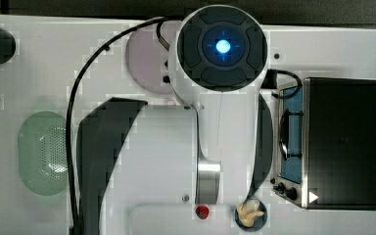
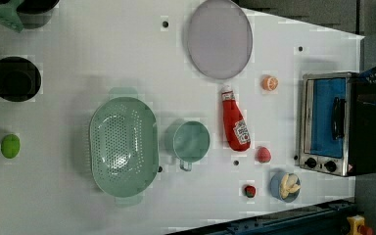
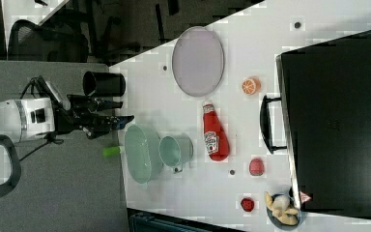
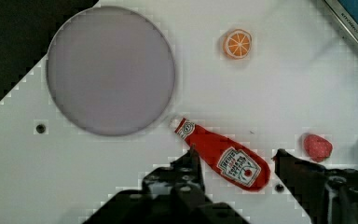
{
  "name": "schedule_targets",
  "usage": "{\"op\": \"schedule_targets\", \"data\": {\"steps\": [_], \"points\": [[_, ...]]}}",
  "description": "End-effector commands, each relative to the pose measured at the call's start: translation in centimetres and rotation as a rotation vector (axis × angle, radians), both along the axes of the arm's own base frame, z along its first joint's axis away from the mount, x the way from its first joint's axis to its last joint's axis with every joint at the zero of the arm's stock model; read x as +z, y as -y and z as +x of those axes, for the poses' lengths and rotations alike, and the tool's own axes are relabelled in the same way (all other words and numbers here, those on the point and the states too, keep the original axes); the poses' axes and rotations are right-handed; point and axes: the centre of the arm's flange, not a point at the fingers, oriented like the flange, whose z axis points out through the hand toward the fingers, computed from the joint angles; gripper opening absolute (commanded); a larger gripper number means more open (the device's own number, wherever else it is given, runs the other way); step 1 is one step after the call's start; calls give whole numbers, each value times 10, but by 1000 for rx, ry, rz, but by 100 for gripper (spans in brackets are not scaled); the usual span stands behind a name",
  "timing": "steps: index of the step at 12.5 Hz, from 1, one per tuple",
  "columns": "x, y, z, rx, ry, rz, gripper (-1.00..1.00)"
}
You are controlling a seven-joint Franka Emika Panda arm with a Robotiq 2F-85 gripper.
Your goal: Pick Ketchup from the table and place it in strainer.
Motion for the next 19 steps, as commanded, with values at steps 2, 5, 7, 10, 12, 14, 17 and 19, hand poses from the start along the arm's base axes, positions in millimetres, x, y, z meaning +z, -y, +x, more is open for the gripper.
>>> {"op": "schedule_targets", "data": {"steps": [2, 5, 7, 10, 12, 14, 17, 19], "points": [[61, 22, -88, -24, -16, 19, 81], [41, 14, -85, 31, -49, 18, 100], [19, 4, -79, 96, -74, 18, 100], [-19, -12, -67, 194, -80, 16, 100], [-49, -21, -62, 331, -103, 23, 100], [-78, -29, -60, 500, -107, 32, 100], [-117, -30, -60, 742, -89, 42, 100], [-143, -28, -63, 865, -64, 39, 100]]}}
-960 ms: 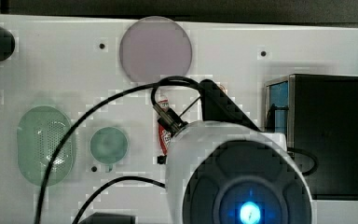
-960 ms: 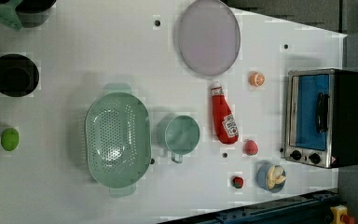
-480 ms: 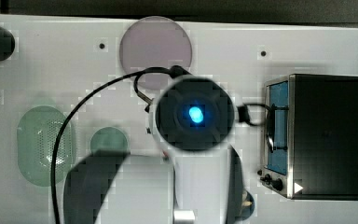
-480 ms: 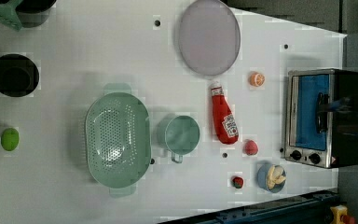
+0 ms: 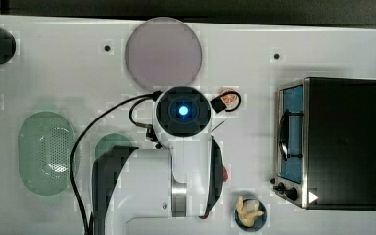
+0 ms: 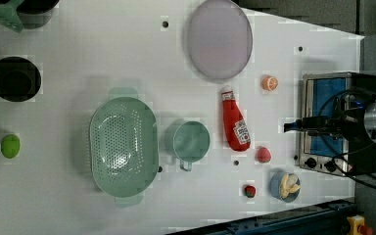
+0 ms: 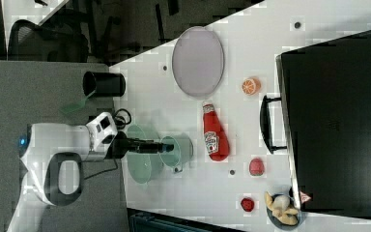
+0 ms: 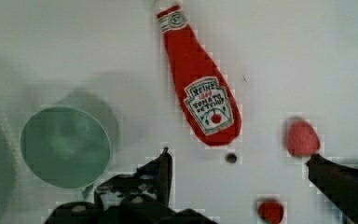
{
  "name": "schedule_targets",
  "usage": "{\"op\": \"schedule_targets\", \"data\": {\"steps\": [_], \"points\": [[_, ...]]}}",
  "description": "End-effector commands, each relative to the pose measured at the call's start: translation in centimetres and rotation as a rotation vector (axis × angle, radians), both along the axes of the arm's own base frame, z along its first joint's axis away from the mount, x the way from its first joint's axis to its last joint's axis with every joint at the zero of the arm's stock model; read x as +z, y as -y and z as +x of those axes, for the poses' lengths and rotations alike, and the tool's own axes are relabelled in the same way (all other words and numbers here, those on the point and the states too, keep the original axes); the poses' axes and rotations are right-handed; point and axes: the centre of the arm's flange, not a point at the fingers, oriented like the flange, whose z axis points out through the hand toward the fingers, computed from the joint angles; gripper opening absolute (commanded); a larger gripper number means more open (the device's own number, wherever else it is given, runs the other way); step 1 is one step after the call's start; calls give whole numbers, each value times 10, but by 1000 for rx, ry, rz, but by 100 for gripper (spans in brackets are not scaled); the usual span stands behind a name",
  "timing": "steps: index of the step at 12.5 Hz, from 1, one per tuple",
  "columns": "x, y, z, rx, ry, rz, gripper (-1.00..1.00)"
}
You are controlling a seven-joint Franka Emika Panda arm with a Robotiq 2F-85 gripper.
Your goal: Pick Ketchup from the table and place it in strainer.
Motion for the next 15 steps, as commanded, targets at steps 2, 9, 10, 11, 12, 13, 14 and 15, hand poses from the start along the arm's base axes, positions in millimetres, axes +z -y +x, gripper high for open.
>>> {"op": "schedule_targets", "data": {"steps": [2, 9, 10, 11, 12, 13, 14, 15], "points": [[-24, 4, -5, 299, 90, 28, 100], [-140, 5, -18, 295, 52, 54, 100], [-155, 5, -16, 296, 57, 59, 100], [-169, 4, -15, 298, 62, 63, 100], [-183, 4, -13, 303, 70, 63, 100], [-195, 3, -13, 316, 77, 59, 100], [-207, 2, -13, 325, 79, 59, 100], [-217, 3, -14, 322, 79, 62, 100]]}}
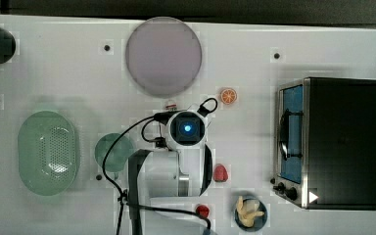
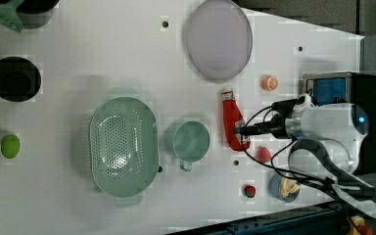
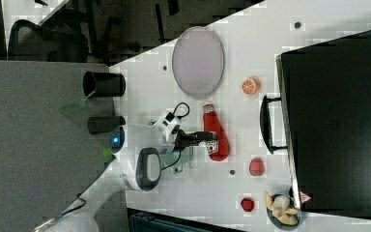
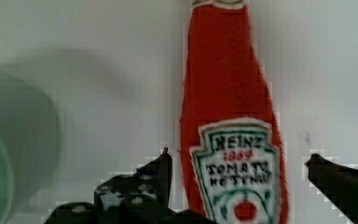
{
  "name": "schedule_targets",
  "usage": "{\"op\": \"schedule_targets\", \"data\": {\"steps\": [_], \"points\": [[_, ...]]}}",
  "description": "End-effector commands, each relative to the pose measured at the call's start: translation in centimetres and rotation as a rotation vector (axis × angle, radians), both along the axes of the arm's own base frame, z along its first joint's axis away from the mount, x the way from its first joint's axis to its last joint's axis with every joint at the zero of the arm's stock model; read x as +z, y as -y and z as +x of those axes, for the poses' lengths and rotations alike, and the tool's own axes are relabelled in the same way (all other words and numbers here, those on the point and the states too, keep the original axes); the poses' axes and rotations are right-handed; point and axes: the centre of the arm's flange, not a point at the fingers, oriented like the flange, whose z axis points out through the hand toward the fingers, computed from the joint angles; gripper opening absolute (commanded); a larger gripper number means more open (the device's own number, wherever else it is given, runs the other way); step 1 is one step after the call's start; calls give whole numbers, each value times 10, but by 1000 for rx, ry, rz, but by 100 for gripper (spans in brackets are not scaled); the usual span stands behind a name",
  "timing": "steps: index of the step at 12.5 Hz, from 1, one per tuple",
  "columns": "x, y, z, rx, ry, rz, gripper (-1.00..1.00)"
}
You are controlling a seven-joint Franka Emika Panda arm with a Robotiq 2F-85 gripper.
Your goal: Pick Ketchup from the table and place it in strainer.
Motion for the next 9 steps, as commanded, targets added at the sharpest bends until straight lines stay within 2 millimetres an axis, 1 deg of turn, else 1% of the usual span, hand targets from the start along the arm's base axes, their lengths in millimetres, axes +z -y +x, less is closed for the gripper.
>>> {"op": "schedule_targets", "data": {"steps": [1, 4, 5, 7, 8, 9], "points": [[-8, 1, 2, 41, 44, 3, 100], [-28, 2, -1, 35, 43, 9, 100], [-31, 3, -3, 34, 39, 9, 93], [-34, 3, -6, 33, 32, 9, 44], [-30, 2, -5, 34, 39, 8, 29], [-24, 1, -3, 37, 50, 8, 29]]}}
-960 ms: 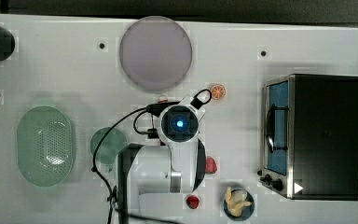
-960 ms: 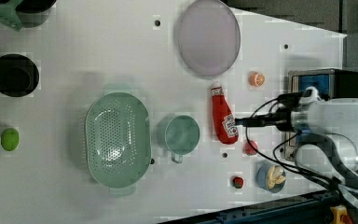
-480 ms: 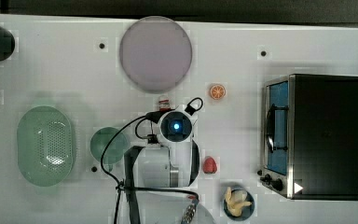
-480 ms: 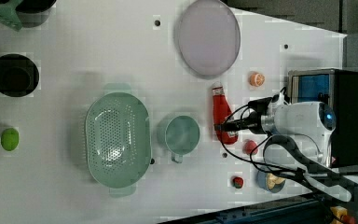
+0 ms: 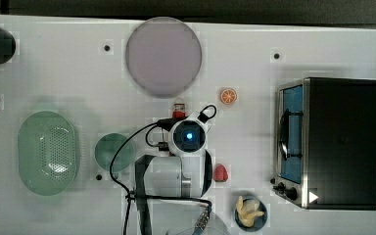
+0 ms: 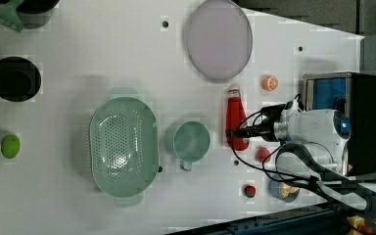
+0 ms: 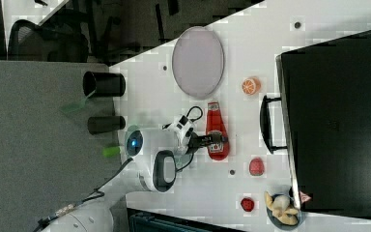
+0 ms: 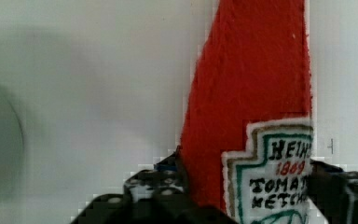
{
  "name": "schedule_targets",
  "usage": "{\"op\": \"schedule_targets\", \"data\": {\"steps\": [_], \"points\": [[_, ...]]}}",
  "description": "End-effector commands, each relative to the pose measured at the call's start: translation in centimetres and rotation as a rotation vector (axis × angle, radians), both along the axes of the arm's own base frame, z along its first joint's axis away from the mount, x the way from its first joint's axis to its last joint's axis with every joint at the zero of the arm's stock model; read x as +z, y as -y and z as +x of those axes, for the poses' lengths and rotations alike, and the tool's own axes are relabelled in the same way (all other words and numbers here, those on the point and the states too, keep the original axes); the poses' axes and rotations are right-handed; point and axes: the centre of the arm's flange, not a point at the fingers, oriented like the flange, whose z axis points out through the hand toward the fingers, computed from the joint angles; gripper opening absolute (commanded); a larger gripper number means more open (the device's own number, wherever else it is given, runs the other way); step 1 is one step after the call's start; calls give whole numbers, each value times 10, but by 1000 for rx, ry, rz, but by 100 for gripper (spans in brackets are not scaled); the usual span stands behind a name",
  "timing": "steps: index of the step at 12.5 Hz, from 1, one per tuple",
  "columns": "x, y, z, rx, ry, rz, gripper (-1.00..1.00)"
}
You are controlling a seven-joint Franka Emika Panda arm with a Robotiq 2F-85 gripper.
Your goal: Pick Ketchup from the table and place it in strainer.
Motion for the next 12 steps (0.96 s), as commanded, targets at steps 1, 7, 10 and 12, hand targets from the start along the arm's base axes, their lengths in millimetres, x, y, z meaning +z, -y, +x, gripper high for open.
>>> {"op": "schedule_targets", "data": {"steps": [1, 7, 10, 12], "points": [[27, -7, 12, 43, 53, 0, 29], [167, -38, 26, 49, 113, -42, 29], [245, -78, 12, 28, 91, -81, 29], [270, -123, -1, -40, 67, -81, 29]]}}
